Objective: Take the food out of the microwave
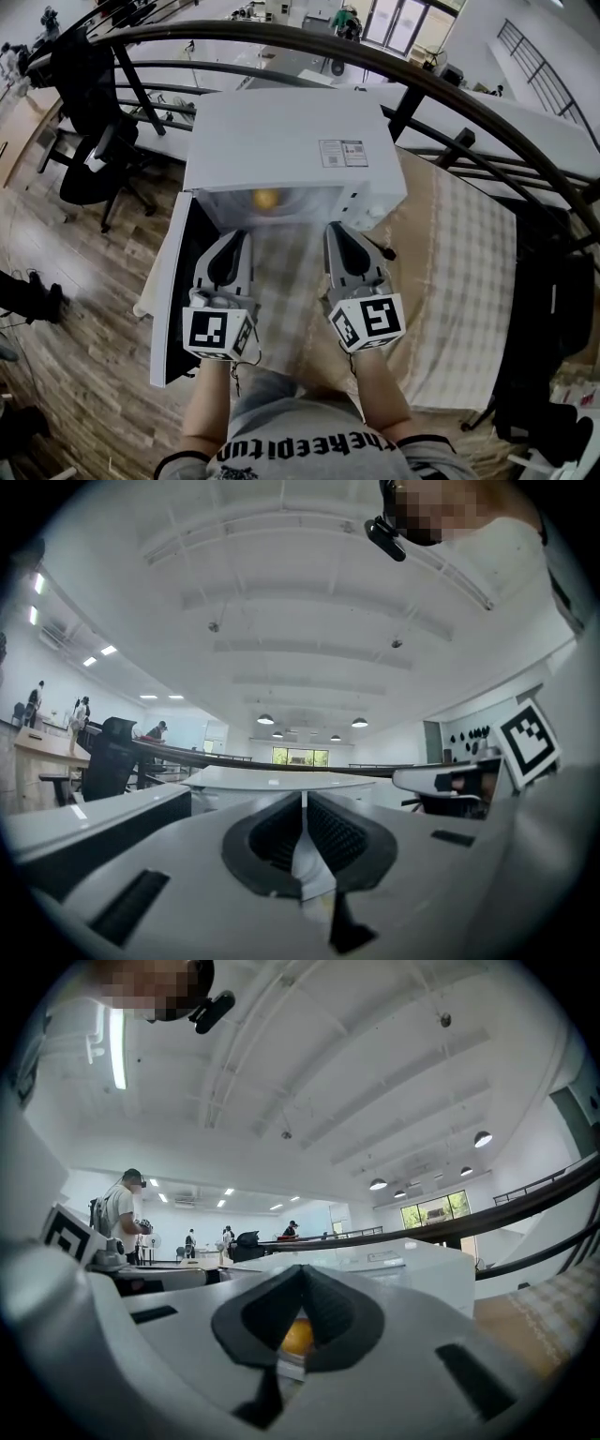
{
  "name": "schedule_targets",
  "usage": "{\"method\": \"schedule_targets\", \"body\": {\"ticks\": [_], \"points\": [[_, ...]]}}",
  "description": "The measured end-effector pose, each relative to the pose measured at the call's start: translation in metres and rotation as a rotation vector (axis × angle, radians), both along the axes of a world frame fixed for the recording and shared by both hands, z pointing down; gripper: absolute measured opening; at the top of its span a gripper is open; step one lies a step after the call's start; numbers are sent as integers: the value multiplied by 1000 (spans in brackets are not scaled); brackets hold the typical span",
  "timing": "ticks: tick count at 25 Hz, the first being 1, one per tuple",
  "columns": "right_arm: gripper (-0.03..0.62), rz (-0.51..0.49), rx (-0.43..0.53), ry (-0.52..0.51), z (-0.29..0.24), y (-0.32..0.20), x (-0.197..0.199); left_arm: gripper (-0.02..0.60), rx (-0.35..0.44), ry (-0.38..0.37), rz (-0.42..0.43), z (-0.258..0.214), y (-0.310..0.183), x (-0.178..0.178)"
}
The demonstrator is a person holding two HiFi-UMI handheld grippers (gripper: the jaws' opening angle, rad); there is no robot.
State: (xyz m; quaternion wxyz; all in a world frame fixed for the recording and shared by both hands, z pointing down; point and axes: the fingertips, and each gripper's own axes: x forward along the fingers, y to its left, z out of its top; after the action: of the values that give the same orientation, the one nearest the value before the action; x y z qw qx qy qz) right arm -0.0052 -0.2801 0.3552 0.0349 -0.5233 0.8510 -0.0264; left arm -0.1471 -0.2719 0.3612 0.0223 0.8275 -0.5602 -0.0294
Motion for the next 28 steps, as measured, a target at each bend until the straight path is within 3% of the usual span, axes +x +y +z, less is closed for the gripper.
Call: {"method": "schedule_targets", "body": {"ticks": [6, 13, 21, 24, 28], "points": [[5, 31, -23, 13, 27, -5, 3, 18, -16, 0, 26, 31, -8, 2], [5, 48, -62, 17, 51, -10, 9, 18, -37, 2, -4, 56, -25, 0], [5, 71, -83, 17, 61, -12, 21, 22, -62, -45, -21, 105, -55, 5], [5, 75, -85, 22, 62, -11, 24, 96, -87, -38, -21, 119, -67, 8], [5, 81, -91, 26, 64, -9, 28, 137, -120, -48, -15, 136, -79, 14]]}}
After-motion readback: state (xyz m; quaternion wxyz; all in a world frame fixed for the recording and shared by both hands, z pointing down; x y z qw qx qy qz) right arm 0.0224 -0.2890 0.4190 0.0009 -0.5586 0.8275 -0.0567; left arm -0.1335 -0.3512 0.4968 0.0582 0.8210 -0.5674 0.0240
